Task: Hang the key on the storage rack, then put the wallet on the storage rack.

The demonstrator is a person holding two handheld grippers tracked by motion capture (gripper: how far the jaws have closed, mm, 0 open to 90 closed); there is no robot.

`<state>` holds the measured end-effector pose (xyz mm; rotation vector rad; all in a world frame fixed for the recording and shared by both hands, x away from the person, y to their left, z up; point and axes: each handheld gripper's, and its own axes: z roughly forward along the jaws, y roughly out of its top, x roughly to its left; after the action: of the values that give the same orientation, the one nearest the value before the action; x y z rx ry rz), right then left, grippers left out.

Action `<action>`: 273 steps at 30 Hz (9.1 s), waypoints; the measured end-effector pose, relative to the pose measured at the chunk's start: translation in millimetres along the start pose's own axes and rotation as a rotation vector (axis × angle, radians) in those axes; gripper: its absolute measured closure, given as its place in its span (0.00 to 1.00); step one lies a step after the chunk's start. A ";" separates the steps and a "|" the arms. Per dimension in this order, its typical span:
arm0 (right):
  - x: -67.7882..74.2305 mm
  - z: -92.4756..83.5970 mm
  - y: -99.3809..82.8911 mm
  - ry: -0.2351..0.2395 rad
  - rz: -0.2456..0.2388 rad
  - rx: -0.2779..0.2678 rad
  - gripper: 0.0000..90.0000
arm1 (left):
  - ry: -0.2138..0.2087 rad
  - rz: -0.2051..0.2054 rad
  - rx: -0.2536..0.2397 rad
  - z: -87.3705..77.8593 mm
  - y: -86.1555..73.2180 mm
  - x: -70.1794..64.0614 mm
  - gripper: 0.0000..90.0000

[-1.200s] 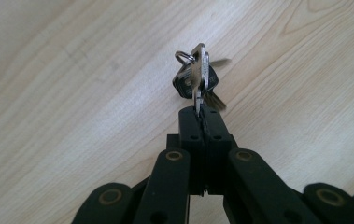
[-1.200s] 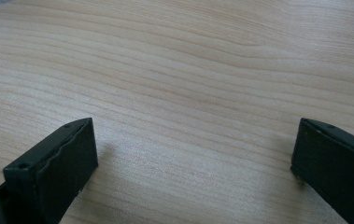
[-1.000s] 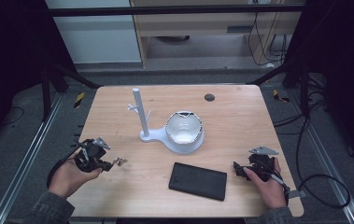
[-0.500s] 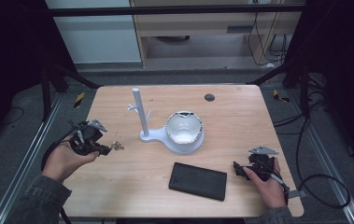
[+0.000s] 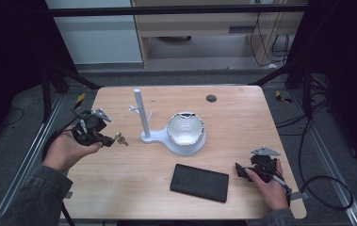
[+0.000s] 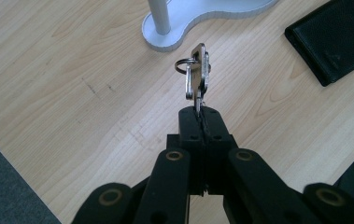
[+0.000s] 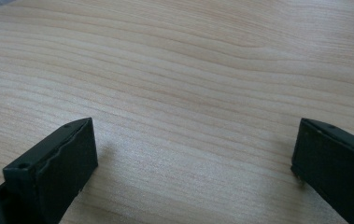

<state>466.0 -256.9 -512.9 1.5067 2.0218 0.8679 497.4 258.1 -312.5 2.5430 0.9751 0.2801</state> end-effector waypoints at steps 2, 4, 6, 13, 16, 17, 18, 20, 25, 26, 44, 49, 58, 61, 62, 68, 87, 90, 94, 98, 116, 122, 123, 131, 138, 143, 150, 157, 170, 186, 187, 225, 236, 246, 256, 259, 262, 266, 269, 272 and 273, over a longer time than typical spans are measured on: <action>0.0 0.0 0.0 0.000 0.000 0.000 0.00 | 0.001 0.007 -0.001 -3.6 3.6 -0.3 0.99; 0.0 0.0 0.0 0.000 0.000 0.000 0.00 | 0.007 0.012 -0.005 -7.1 6.3 0.1 0.99; 0.0 0.1 0.0 0.000 0.000 0.000 0.00 | 0.016 0.016 -0.017 -13.7 12.3 -0.1 0.99; 0.0 0.1 0.1 -0.001 -0.001 0.002 0.00 | 0.032 0.022 -0.010 -20.2 29.4 1.6 0.99; -0.2 0.3 0.0 -0.003 -0.004 0.001 0.00 | 0.041 0.023 -0.016 -22.5 36.0 -0.2 0.99; -0.2 0.3 0.0 -0.003 -0.004 0.001 0.00 | 0.041 0.023 -0.016 -22.5 36.0 -0.2 0.99; -0.2 0.3 0.0 -0.003 -0.004 0.000 0.00 | 0.045 0.025 -0.014 -23.8 39.9 -0.9 0.99; -0.1 0.3 0.0 -0.003 -0.004 0.001 0.00 | 0.045 0.024 -0.013 -24.9 43.9 -0.7 0.99; -0.1 0.3 0.0 -0.003 -0.004 0.001 0.00 | 0.052 0.028 -0.014 -26.3 53.1 0.8 0.99; -0.1 0.3 0.0 -0.003 -0.004 0.001 0.00 | 0.056 0.026 -0.012 -27.4 57.5 1.8 0.99; 0.0 0.2 -0.1 -0.003 -0.004 0.000 0.00 | 0.075 -0.008 0.001 -25.9 71.2 18.1 0.99; -0.1 0.2 -0.2 -0.003 -0.007 0.002 0.00 | 0.080 -0.002 0.002 -24.8 77.0 15.6 0.99; -0.1 0.1 -0.2 -0.002 -0.008 0.002 0.00 | 0.090 0.004 0.019 -20.5 84.6 14.2 0.99; -0.1 0.1 -0.2 -0.002 -0.009 0.002 0.00 | 0.090 -0.004 0.017 -19.5 86.6 14.5 0.99; 0.3 -0.1 -0.3 -0.002 -0.005 0.004 0.00 | 0.096 0.000 0.022 -19.6 87.8 15.5 0.99; 0.9 0.0 -0.5 -0.001 -0.009 -0.001 0.00 | 0.100 -0.008 0.031 -17.1 90.4 18.8 0.99; 2.1 -0.2 -0.8 0.005 -0.014 0.001 0.00 | 0.101 -0.011 0.049 -9.1 92.8 19.0 0.98; 2.0 -0.4 -0.7 0.005 -0.017 0.003 0.00 | 0.108 -0.018 0.019 -4.0 89.2 19.2 0.98; 2.0 -0.4 -0.7 0.006 -0.017 0.003 0.00 | 0.118 -0.018 -0.054 -5.8 78.4 19.1 0.90; 2.0 -0.4 -0.7 0.006 -0.017 0.003 0.00 | 0.159 0.005 -0.135 -9.5 60.3 13.6 0.76; 2.5 -1.3 -1.1 0.009 -0.013 -0.002 0.01 | 0.103 0.025 -0.296 41.8 -3.3 -22.1 0.09; 2.7 -1.8 -1.0 0.011 -0.011 -0.003 0.03 | 0.064 0.004 -0.332 59.1 -12.3 -30.2 0.07; 2.2 -2.3 -0.9 0.011 -0.021 -0.003 0.05 | 0.064 0.004 -0.332 59.1 -12.3 -30.2 0.07; 5.3 -14.4 0.8 0.009 -0.035 -0.047 0.07 | -0.014 0.036 -0.329 97.0 -23.5 -66.4 0.08; 10.8 -27.5 -2.4 0.037 -0.070 -0.071 0.11 | -0.063 0.082 -0.323 137.2 -25.2 -99.2 0.09; 13.6 -33.9 -2.7 0.034 -0.091 -0.093 0.19 | -0.083 0.119 -0.304 152.8 -28.0 -114.4 0.24; 17.2 -39.9 -3.8 0.042 -0.113 -0.104 0.29 | -0.139 0.149 -0.271 155.7 -34.7 -128.1 0.59; 18.6 -37.9 -3.3 0.049 -0.120 -0.094 0.31 | -0.183 0.191 -0.234 157.4 -36.2 -137.6 0.91; 19.0 -37.1 -2.9 0.060 -0.132 -0.089 0.32 | -0.194 0.221 -0.162 166.6 -34.8 -143.8 1.00; 72.9 -59.2 11.0 0.250 -0.239 -0.140 0.21 | -0.247 0.134 -0.287 159.2 -32.4 -137.4 0.97; 77.5 -60.5 12.1 0.260 -0.257 -0.140 0.20 | -0.250 0.129 -0.296 159.1 -31.7 -137.9 0.96; 144.3 -34.2 25.8 0.314 -0.559 0.055 0.20 | -0.249 0.109 -0.303 164.6 -2.3 -139.7 0.84; 144.6 -30.0 25.6 0.305 -0.565 0.060 0.23 | -0.248 0.116 -0.305 161.8 2.4 -139.9 0.84; 144.6 -28.6 26.4 0.290 -0.574 0.070 0.36 | -0.255 0.112 -0.312 160.4 5.6 -139.3 0.84; 145.1 -29.3 29.9 0.216 -0.622 0.031 0.72 | -0.265 0.099 -0.328 152.4 16.1 -139.2 0.80; 145.0 -31.1 32.3 0.206 -0.657 0.011 0.83 | -0.246 0.091 -0.340 145.4 17.0 -138.7 0.66; 143.9 -34.2 35.4 0.203 -0.692 -0.004 0.89 | -0.224 0.069 -0.349 142.9 14.7 -132.9 0.41; 138.4 -39.9 38.2 0.211 -0.709 -0.031 0.93 | -0.219 0.067 -0.377 139.3 9.0 -123.2 0.21; 132.2 -43.7 39.2 0.224 -0.691 -0.054 0.93 | -0.211 0.055 -0.391 136.9 7.1 -115.9 0.16; 126.0 -48.0 40.4 0.238 -0.670 -0.081 0.93 | -0.229 0.052 -0.392 136.8 8.1 -112.0 0.16; 124.4 -49.1 40.7 0.240 -0.663 -0.090 0.93 | -0.237 0.057 -0.393 138.0 9.2 -111.7 0.16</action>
<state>423.1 -139.9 -449.5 0.6171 2.3903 0.8588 465.1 135.8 -437.3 2.1857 0.6821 0.1618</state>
